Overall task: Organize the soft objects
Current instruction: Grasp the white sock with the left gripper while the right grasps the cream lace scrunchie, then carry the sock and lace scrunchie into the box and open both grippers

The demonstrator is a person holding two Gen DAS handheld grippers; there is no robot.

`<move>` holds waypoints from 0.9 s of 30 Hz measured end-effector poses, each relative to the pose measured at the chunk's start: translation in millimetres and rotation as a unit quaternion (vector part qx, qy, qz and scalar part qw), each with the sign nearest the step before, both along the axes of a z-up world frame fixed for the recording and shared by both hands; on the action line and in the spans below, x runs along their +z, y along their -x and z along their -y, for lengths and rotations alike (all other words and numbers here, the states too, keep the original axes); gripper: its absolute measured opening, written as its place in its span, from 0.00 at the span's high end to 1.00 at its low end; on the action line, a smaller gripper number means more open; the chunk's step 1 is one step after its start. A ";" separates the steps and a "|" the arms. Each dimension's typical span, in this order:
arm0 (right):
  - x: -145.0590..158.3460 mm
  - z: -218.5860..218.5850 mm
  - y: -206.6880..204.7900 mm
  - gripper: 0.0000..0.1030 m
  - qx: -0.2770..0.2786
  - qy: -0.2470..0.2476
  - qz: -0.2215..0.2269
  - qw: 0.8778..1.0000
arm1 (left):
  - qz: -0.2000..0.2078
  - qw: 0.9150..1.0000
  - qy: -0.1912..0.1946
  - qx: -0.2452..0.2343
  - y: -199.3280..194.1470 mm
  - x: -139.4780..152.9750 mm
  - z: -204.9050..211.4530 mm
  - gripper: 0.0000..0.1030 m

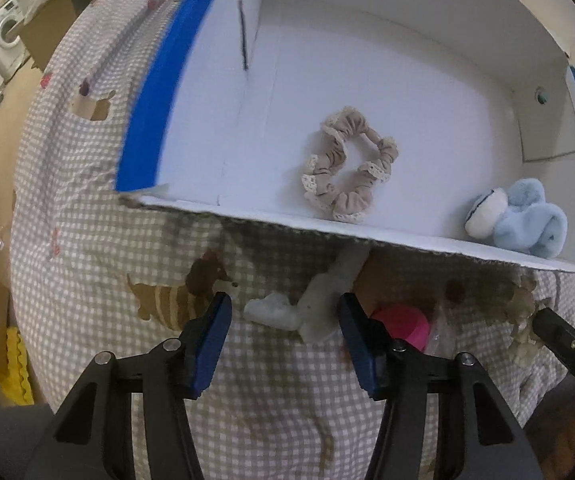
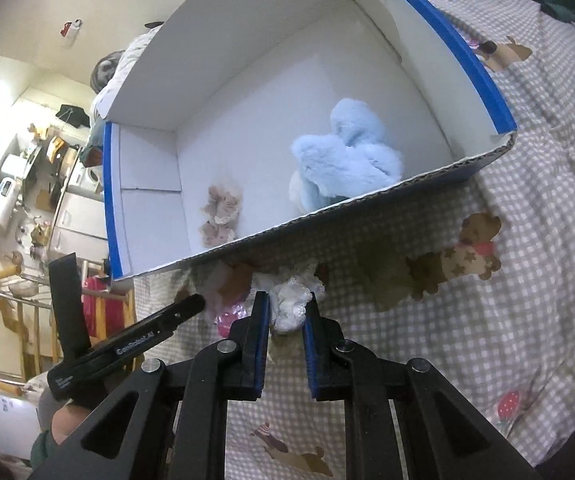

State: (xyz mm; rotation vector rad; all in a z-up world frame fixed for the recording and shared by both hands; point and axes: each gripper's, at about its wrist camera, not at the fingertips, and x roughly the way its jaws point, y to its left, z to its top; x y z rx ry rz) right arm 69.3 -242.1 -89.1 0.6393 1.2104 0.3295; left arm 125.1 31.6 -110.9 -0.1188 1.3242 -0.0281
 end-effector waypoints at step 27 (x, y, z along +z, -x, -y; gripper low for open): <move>7.4 -32.0 -9.1 0.83 0.018 0.046 0.010 0.999 | 0.007 0.998 -0.035 0.045 9.3 7.1 -14.1 0.81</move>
